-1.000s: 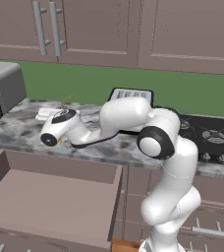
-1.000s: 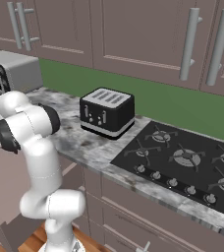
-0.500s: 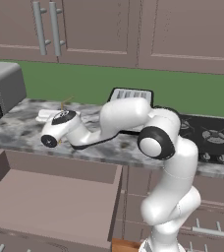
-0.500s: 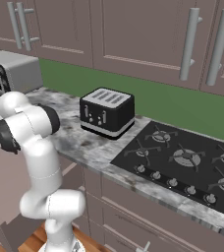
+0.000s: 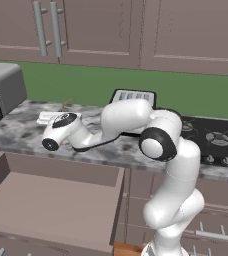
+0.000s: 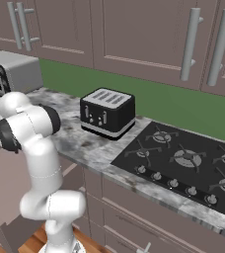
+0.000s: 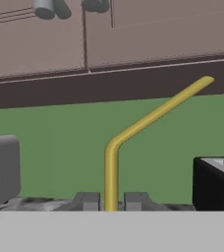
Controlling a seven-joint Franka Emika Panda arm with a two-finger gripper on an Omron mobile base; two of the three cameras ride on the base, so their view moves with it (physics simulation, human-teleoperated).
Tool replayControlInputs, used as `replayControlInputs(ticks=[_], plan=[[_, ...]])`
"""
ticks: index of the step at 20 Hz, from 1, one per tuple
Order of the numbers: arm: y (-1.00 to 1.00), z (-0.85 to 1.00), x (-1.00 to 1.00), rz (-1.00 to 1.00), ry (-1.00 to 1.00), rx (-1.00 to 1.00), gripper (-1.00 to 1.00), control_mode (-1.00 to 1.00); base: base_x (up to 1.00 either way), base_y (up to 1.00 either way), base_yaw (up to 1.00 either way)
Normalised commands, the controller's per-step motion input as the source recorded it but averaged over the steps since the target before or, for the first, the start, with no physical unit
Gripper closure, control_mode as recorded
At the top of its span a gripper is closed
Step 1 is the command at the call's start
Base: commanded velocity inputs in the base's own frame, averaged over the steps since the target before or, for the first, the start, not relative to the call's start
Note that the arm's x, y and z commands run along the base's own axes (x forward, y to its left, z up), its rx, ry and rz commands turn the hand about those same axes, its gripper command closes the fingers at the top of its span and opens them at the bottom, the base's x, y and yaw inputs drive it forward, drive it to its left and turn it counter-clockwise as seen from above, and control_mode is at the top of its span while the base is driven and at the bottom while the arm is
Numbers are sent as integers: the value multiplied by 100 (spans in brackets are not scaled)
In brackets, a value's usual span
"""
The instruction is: Pick up the straw from the left drawer and put it inside the smoothie cup.
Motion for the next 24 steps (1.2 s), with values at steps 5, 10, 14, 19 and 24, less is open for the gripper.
replayControlInputs(ticks=[5, 10, 14, 19, 24], plan=[[1, 0, 1, 0, 0, 0, 100, -100, 0, 0, 0], [3, 0, 1, 0, 0, 0, 100, -100, 0, 0, 0], [2, -7, 0, 0, 0, 0, 100, -100, 0, 0, 0], [0, -24, 0, 0, 0, 0, 100, -100, 0, 0, 0], [0, -12, 0, 0, 0, 0, 100, -100, 0, 0, 0]])
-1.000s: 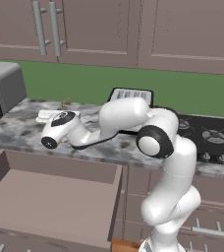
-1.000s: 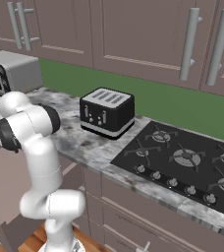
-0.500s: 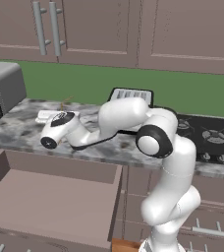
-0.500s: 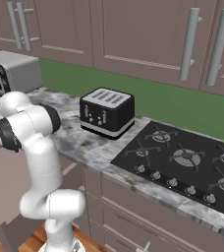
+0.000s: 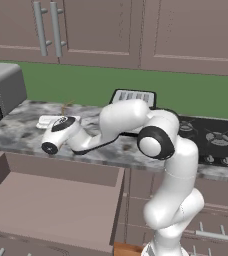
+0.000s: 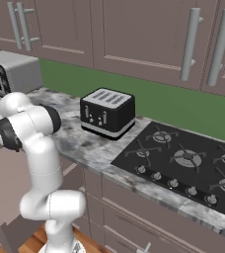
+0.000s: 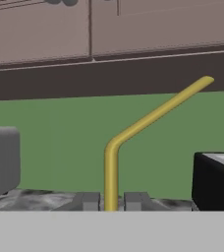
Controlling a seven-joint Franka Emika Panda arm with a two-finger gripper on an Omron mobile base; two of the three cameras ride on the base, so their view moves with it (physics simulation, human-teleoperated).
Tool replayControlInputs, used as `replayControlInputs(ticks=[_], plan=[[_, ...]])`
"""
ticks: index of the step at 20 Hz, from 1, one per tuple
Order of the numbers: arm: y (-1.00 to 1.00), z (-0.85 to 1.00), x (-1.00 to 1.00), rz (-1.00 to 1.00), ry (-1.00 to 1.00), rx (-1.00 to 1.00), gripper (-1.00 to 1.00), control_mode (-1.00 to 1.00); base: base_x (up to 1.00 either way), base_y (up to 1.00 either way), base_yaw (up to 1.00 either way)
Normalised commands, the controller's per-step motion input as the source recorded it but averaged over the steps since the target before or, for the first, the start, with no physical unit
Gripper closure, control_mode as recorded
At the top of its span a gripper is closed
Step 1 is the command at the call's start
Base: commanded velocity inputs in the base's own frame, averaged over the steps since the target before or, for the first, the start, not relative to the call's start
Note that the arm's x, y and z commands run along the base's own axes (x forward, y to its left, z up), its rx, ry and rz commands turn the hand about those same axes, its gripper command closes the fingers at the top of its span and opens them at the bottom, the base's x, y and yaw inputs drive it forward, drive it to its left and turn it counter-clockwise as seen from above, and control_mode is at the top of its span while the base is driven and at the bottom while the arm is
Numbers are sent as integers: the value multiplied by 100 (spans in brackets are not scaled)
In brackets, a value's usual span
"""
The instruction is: Pick up the straw from the left drawer and put it inside the smoothie cup.
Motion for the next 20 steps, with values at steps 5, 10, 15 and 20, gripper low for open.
replayControlInputs(ticks=[5, 10, 15, 20], plan=[[0, 2, 0, 0, 0, 0, 100, -100, 0, 0, 0], [0, 14, -1, 0, 0, 0, 100, -100, 0, 0, 0], [0, 0, 1, 0, 0, 0, 100, -100, 0, 0, 0], [0, 0, 15, 0, 0, 0, 100, -100, 0, 0, 0]])
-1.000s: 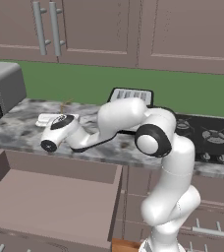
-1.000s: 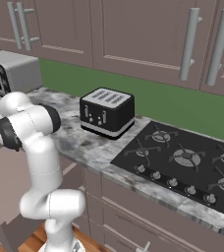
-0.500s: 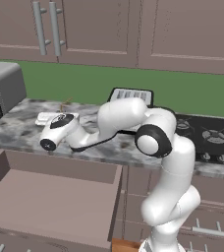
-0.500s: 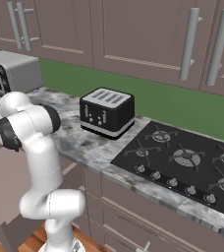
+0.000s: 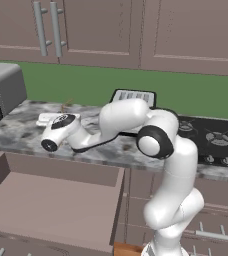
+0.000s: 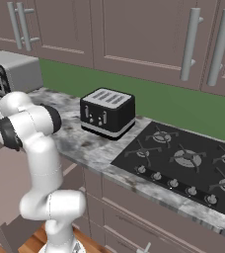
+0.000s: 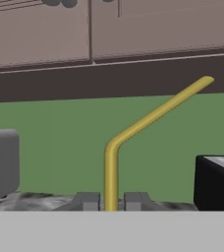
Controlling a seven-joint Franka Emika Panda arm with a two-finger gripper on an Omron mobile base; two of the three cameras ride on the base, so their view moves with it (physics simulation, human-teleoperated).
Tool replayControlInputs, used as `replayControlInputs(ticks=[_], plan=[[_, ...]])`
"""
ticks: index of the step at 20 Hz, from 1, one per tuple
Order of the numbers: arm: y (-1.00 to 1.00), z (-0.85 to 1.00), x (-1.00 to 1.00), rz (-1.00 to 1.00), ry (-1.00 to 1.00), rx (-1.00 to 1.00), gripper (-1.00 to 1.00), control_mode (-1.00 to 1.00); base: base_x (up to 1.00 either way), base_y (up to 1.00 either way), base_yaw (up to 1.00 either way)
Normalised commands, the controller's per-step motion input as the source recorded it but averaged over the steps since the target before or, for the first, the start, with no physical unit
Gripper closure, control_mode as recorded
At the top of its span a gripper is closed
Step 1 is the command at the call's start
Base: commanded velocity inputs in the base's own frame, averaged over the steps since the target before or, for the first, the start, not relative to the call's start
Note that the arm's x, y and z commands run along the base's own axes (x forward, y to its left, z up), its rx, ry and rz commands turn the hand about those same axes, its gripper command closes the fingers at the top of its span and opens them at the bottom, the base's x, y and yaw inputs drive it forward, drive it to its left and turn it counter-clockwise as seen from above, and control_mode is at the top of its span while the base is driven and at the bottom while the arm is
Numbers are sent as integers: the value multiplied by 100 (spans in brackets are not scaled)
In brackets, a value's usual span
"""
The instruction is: Pick up the straw from the left drawer and put it inside the smoothie cup.
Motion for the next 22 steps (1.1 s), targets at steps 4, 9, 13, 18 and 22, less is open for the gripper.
replayControlInputs(ticks=[4, 9, 13, 18, 22], plan=[[2, 0, 9, -1, 0, 0, 100, -100, 0, 0, 0], [3, 0, 14, -2, 0, 0, 100, -100, 0, 0, 0], [7, 0, 8, -2, 0, 0, 100, -100, 0, 0, 0], [9, 0, 3, 0, 0, 0, 100, -100, 0, 0, 0], [12, -6, 6, 0, 0, -2, 100, -100, 0, 0, 0]])
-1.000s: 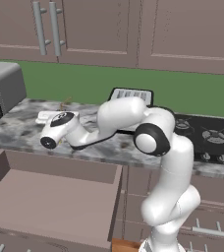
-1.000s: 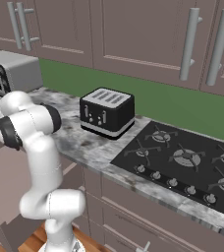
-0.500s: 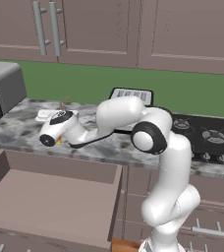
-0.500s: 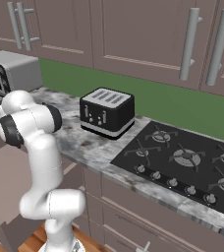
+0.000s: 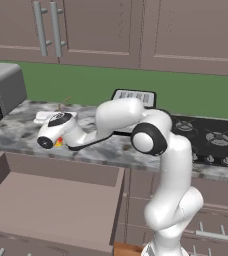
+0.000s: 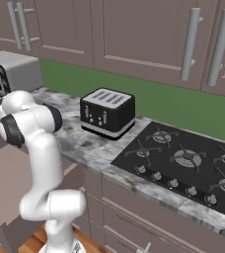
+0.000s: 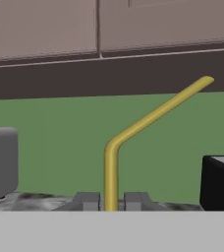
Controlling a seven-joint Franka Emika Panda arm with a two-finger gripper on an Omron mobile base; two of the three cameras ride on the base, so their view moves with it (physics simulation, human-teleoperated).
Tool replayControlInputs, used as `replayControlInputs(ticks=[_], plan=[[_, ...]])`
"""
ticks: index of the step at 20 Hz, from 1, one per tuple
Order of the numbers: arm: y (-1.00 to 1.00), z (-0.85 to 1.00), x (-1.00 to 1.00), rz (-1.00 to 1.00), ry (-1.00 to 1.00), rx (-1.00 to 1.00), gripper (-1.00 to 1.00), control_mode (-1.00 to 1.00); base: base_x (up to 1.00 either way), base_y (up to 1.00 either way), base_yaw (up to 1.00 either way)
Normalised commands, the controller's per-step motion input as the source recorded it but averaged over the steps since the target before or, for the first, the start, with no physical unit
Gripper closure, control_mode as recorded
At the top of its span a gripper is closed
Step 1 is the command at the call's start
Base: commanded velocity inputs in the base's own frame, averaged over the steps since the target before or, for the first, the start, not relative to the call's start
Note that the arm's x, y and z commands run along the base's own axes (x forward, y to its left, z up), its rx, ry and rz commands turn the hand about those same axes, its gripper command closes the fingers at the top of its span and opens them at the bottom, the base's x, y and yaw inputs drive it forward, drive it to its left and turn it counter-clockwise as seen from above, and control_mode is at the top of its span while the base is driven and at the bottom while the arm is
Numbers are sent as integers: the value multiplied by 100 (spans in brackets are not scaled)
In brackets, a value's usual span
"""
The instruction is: Pick up the straw from the left drawer and put it inside the smoothie cup.
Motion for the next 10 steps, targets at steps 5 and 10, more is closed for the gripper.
replayControlInputs(ticks=[5, 10], plan=[[8, -16, 8, 0, 0, -4, 100, -100, 0, 0, 0], [2, -17, 13, 0, 0, -4, 100, -100, 0, 0, 0]])
